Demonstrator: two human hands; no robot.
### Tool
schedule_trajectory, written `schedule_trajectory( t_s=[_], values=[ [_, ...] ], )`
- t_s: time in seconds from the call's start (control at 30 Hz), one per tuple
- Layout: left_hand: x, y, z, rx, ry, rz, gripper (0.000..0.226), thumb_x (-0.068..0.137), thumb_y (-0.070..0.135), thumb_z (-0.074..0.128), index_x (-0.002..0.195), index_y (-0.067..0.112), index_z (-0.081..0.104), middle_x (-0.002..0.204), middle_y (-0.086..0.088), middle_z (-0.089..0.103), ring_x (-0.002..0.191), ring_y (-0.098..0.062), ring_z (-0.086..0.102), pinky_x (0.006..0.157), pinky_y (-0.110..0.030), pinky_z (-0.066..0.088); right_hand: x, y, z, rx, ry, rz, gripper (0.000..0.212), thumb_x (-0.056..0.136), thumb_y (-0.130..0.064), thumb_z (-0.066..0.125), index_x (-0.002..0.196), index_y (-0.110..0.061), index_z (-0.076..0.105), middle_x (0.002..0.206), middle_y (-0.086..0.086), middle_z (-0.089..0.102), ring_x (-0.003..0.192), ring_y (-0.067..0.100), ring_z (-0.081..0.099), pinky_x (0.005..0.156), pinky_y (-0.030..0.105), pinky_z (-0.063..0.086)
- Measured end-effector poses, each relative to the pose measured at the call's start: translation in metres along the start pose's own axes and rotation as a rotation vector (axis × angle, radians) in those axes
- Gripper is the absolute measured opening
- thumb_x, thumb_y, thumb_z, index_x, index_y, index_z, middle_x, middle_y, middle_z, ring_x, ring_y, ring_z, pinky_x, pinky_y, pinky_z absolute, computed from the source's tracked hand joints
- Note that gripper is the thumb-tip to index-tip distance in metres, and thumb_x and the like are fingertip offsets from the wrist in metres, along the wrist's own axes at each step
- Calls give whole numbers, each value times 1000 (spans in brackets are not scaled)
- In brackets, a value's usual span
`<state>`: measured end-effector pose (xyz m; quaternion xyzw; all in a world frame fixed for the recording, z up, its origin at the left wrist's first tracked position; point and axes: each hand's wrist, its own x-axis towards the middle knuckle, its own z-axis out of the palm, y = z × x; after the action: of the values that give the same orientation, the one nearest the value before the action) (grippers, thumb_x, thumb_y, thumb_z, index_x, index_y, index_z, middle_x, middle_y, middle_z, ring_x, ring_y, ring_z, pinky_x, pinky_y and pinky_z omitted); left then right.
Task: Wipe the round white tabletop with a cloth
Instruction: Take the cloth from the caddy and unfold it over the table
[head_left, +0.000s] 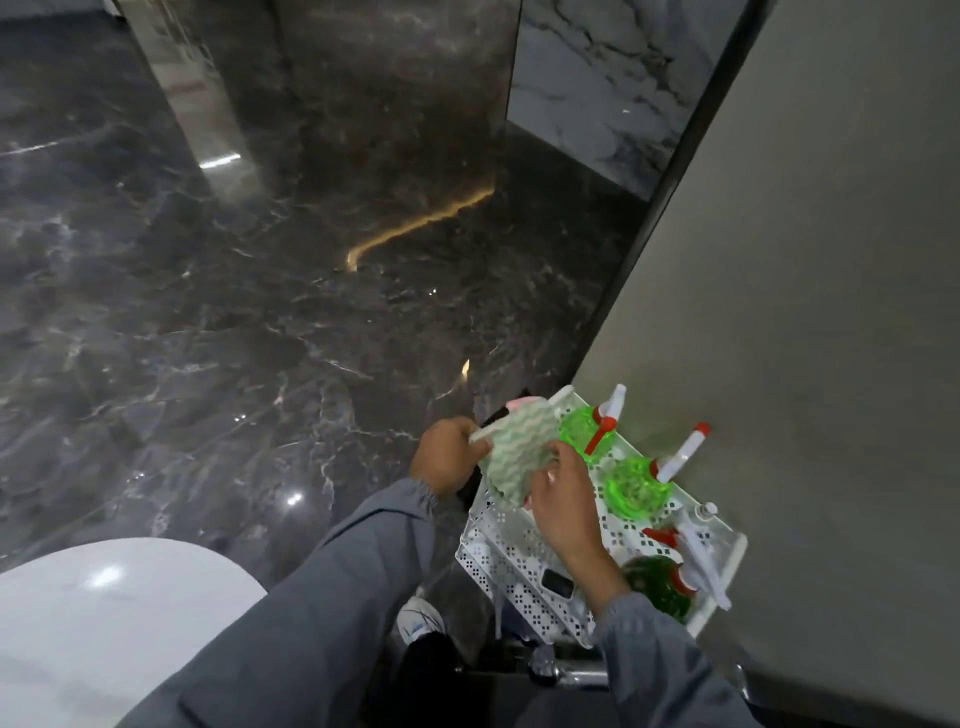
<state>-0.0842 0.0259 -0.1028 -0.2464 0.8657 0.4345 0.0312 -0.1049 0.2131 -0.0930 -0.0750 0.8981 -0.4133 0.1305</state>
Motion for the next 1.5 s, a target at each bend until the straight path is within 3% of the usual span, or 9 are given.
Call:
schedule_trajectory(
  t_s=[0.2, 0.37, 0.5, 0.73, 0.87, 1.03, 1.23, 1.33, 1.5],
  values=[
    [-35, 17, -15, -429, -42, 107, 6, 95, 26, 75, 95, 20, 75, 95, 3, 74, 90, -16, 70, 84, -29, 55, -4, -13, -6, 2, 57, -77, 47, 104, -11, 47, 151, -15, 42, 146, 4, 50, 113, 10, 53, 80, 15, 45],
    [-65, 26, -43, -902, -52, 18, 8, 90, 27, 63, 85, 23, 67, 81, 7, 67, 75, -7, 64, 62, -22, 51, -15, -38, -8, 266, 7, -118, 48, 104, -11, 47, 150, -25, 44, 148, -2, 53, 131, 15, 56, 104, 45, 53],
    [-92, 8, -74, -1202, -88, -44, 3, 89, 24, 63, 88, 22, 65, 83, -2, 67, 79, -16, 66, 64, -29, 53, -22, -62, 3, 420, -130, -88, 35, 98, -24, 47, 128, -31, 63, 128, -11, 64, 124, 21, 61, 99, 54, 54],
    [-168, -77, -119, -1448, 196, -161, 10, 103, 15, 52, 102, 15, 61, 95, -11, 66, 92, -24, 65, 84, -39, 55, -51, -105, 77, 449, -537, -120, 30, 86, -45, 55, 93, -21, 71, 94, -4, 73, 87, 13, 68, 78, 41, 51],
    [-231, -143, -131, -1370, 476, -290, 23, 108, 21, 51, 119, 5, 64, 109, -14, 74, 100, -24, 71, 77, -37, 60, -90, -121, 152, 297, -732, -215, 17, 96, -39, 55, 88, -26, 64, 87, -5, 68, 80, 11, 64, 71, 34, 52],
    [-314, -219, -118, -1184, 750, -528, 15, 106, 24, 59, 112, 11, 65, 100, -3, 74, 86, -15, 72, 69, -34, 58, -151, -119, 238, 103, -941, -313, 18, 106, -28, 51, 90, -28, 59, 71, -16, 60, 60, -4, 53, 54, 13, 41],
    [-388, -275, -62, -1077, 920, -782, 14, 99, 16, 66, 90, 15, 55, 88, -8, 48, 74, -18, 49, 60, -30, 51, -205, -91, 304, -171, -1131, -484, 11, 108, -33, 46, 103, -29, 56, 81, -11, 62, 65, 2, 55, 62, 24, 43],
    [-401, -297, -30, -1027, 1002, -873, 10, 100, 18, 66, 96, 12, 58, 90, -9, 53, 72, -19, 54, 58, -32, 56, -220, -70, 330, -304, -1184, -594, 11, 108, -36, 43, 107, -34, 54, 87, -11, 66, 73, 0, 60, 57, 15, 41],
    [-404, -330, 12, -963, 1105, -963, 12, 99, 23, 70, 100, 13, 63, 97, -7, 60, 68, -22, 61, 58, -44, 65, -231, -38, 365, -436, -1200, -763, 16, 110, -34, 40, 103, -26, 52, 85, -5, 63, 77, 17, 61, 60, 33, 43]
  ],
)
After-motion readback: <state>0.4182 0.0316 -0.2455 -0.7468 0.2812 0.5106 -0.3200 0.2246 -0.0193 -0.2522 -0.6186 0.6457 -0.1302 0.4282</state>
